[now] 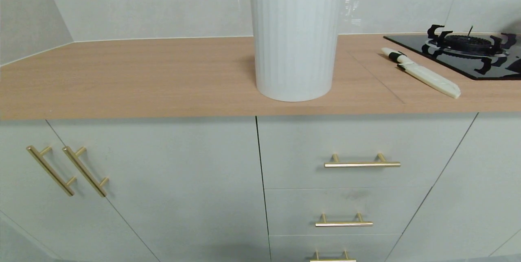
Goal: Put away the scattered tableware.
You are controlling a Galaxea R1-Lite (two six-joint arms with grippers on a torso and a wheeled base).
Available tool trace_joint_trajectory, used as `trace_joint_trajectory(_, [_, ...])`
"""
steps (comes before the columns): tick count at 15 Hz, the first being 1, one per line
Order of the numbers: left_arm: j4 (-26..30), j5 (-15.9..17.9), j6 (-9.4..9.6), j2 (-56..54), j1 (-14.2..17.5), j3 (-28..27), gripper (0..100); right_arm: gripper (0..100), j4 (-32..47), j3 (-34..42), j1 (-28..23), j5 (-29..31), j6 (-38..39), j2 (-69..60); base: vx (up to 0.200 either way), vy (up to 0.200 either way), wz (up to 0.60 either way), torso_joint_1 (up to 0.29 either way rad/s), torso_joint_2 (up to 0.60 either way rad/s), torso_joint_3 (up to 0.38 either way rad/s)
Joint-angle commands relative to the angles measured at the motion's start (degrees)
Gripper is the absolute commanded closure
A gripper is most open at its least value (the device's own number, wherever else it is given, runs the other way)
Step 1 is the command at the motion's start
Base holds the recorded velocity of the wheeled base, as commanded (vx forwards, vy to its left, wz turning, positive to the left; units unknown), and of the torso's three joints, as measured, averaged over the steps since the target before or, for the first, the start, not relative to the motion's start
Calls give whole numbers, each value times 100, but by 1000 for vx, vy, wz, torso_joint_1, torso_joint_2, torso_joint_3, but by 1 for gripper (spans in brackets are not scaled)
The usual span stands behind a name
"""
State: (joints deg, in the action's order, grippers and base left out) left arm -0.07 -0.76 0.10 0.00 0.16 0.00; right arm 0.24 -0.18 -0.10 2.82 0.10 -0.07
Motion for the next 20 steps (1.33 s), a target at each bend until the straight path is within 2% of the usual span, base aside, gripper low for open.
trace_joint_trajectory(1, [-1, -4, -1, 0, 2, 0, 0, 0, 2, 1, 10, 0, -1, 7, 0, 0, 0, 0, 0, 0])
trace_joint_trajectory(6, [-1, -4, -1, 0, 2, 0, 0, 0, 2, 1, 1, 0, -1, 7, 0, 0, 0, 0, 0, 0])
trace_joint_trajectory(10, [-1, -4, -1, 0, 2, 0, 0, 0, 2, 1, 1, 0, -1, 7, 0, 0, 0, 65, -198, -249])
trace_joint_trajectory(20, [-1, -4, -1, 0, 2, 0, 0, 0, 2, 1, 1, 0, -1, 7, 0, 0, 0, 156, -493, -304])
